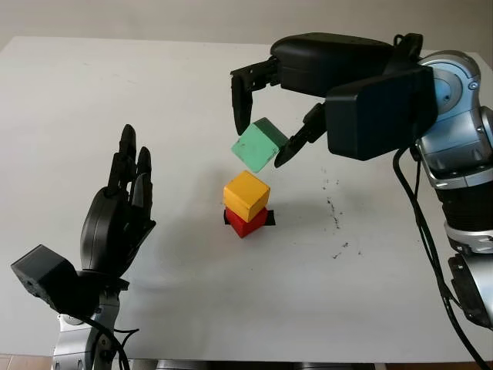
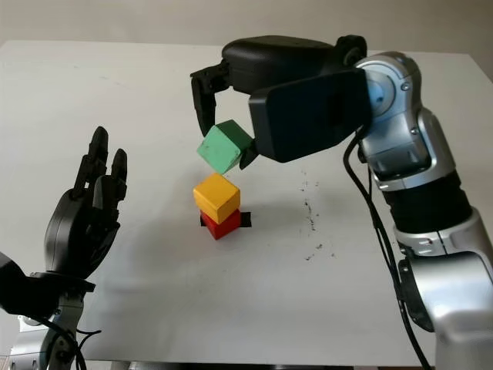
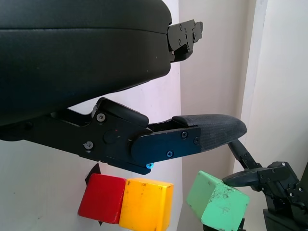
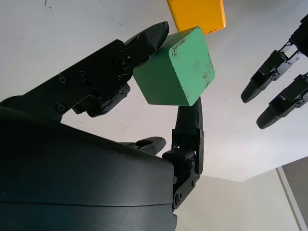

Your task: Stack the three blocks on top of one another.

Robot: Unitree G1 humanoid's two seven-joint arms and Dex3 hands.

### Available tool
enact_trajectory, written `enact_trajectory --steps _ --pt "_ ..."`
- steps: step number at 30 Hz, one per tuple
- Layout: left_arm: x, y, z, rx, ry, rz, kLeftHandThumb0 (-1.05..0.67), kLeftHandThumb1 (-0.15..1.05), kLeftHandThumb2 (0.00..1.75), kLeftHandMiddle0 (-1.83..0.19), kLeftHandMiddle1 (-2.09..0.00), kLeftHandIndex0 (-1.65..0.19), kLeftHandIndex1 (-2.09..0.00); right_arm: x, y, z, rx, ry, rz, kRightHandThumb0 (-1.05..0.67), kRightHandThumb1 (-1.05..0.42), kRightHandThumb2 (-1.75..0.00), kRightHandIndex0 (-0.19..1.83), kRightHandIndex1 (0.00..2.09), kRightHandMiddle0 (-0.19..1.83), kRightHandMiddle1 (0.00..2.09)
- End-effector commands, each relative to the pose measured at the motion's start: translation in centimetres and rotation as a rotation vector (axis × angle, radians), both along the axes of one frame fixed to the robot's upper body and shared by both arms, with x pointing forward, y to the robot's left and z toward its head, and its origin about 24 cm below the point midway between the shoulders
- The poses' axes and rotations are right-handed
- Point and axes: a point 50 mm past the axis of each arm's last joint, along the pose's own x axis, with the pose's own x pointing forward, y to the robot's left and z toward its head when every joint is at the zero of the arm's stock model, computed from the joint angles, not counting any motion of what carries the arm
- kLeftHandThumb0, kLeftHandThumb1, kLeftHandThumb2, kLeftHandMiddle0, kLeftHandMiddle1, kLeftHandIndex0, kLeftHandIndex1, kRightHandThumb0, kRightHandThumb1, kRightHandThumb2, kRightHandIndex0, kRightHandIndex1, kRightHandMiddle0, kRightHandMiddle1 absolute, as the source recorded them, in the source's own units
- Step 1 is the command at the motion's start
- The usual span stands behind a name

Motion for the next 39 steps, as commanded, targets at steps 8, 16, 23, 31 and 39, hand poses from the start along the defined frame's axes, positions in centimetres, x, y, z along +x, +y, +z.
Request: enact_trajectory --steps 8,16,23,31,39 --pt "-0.2 -0.1 0.1 0.005 -0.012 -0.003 -0.77 1.05 0.58 0.19 0.00 0.19 0.00 -0.2 0.7 0.5 -0.074 -0.035 0.028 -0.43 -0.90 -0.06 0.45 0.06 0.47 1.45" --pt "-0.2 -0.2 0.1 -0.005 -0.005 0.002 -0.76 1.05 0.58 0.19 0.00 0.19 0.00 0.1 0.7 -0.4 -0.087 0.018 0.071 -0.40 -0.91 -0.06 0.43 0.05 0.44 1.54" --pt "-0.3 -0.5 0.2 0.006 0.001 0.010 -0.76 1.05 0.60 0.19 0.00 0.19 0.00 0.0 1.0 -1.4 -0.141 0.036 0.095 -0.42 -0.91 -0.05 0.40 0.03 0.43 1.59" --pt "-0.5 -0.4 0.2 0.011 0.006 0.008 -0.77 1.05 0.60 0.19 0.00 0.19 0.00 -0.2 1.5 -1.6 -0.172 0.004 0.134 -0.47 -0.90 -0.05 0.41 0.04 0.45 1.61" --pt "-0.6 -0.5 -0.1 0.005 -0.002 0.001 -0.76 1.05 0.61 0.19 0.00 0.19 0.00 -0.3 2.0 -1.7 -0.170 -0.003 0.144 -0.46 -0.91 -0.06 0.40 0.04 0.39 1.58"
